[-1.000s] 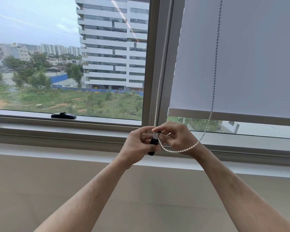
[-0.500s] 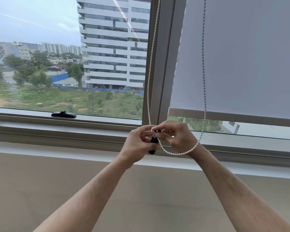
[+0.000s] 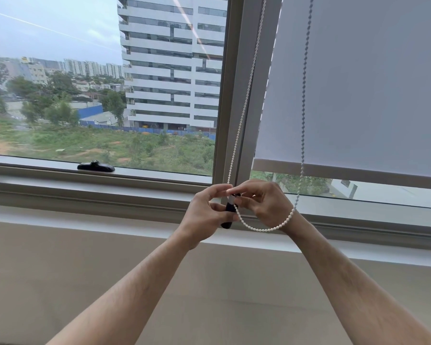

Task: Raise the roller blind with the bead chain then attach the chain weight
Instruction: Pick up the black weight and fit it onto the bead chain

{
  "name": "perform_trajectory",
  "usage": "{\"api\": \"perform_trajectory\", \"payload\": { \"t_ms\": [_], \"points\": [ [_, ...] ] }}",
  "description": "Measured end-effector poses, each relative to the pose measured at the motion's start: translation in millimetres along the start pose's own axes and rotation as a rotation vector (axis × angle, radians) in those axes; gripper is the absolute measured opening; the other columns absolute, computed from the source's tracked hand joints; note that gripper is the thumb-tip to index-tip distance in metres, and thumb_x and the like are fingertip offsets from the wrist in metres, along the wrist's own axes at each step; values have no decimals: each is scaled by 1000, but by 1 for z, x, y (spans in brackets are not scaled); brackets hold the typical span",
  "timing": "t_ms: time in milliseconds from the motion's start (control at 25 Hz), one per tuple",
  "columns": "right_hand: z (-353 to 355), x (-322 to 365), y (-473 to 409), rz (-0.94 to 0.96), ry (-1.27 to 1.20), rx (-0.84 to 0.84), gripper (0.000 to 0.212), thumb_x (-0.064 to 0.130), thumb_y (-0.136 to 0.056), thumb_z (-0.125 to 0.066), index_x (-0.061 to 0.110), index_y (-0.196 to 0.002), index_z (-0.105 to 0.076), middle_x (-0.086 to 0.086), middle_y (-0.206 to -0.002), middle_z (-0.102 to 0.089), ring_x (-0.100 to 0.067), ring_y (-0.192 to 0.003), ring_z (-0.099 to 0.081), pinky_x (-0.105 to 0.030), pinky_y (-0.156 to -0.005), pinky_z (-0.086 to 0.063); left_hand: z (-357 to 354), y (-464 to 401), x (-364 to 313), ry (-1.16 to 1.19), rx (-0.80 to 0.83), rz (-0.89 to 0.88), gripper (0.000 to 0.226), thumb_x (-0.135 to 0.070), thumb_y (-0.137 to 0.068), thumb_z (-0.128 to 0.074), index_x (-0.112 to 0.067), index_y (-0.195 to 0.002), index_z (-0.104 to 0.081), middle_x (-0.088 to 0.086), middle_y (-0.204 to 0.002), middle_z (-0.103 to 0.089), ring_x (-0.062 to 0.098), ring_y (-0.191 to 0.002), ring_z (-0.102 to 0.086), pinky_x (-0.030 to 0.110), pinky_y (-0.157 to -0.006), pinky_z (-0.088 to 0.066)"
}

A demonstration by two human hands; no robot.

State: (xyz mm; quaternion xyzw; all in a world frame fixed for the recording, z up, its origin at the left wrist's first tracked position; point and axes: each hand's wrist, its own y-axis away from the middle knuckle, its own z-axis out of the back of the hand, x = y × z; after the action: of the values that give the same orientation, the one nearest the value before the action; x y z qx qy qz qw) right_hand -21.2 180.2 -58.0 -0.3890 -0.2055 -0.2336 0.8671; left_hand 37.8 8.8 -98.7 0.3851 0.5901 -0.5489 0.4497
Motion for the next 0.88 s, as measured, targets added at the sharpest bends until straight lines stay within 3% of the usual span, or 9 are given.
{"api": "perform_trajectory", "payload": {
  "t_ms": [160, 280, 480, 640, 720, 880],
  "points": [
    [1, -2, -1, -12, 1, 4, 21, 6, -84, -75, 14, -103, -78, -7, -97, -75, -23, -85, -72, -39, -77, -58, 2, -2, 0, -35, -16, -4, 64, 2, -63, -85, -26, -116, -64, 3, -113, -64, 20, -76, -72, 51, -71, -62],
    [2, -2, -3, -25, 15, 5, 20, 7, -84, -76, 15, -103, -78, -5, -95, -76, -20, -85, -72, -36, -77, -58, 1, -3, 0, -50, -47, -4, 54, -1, -63, -86, -26, -103, -62, 6, -99, -63, 14, -73, -72, 46, -65, -63],
    [4, -1, -5, -30, 14, 26, 21, 6, -85, -75, 16, -103, -78, 6, -90, -73, -6, -81, -69, -19, -74, -55, 0, -4, 1, -20, -70, 19, 47, -2, -60, -86, -18, -95, -60, 6, -81, -74, 19, -75, -72, 51, -65, -62],
    [6, 0, -6, -46, 36, 28, 21, 7, -86, -73, 17, -103, -79, 18, -87, -72, 9, -81, -67, -15, -77, -53, 0, -5, 0, -5, -58, 27, 40, 5, -64, -84, -9, -93, -61, 1, -72, -77, 14, -66, -73, 42, -59, -63],
    [6, 0, -7, -49, 25, 16, 20, 8, -85, -74, 16, -103, -79, 15, -87, -73, 7, -82, -69, -18, -79, -55, 1, -6, -2, 16, -49, 34, 40, 6, -66, -83, -6, -96, -60, 4, -72, -78, 15, -62, -72, 35, -56, -61],
    [4, 0, -7, -53, 1, 23, 21, 3, -81, -78, 14, -99, -79, 15, -83, -73, 8, -78, -70, -10, -74, -52, 2, -4, -3, 60, -39, 49, 39, 6, -70, -82, -5, -99, -58, 9, -77, -79, 18, -60, -69, 33, -57, -59]
  ]
}}
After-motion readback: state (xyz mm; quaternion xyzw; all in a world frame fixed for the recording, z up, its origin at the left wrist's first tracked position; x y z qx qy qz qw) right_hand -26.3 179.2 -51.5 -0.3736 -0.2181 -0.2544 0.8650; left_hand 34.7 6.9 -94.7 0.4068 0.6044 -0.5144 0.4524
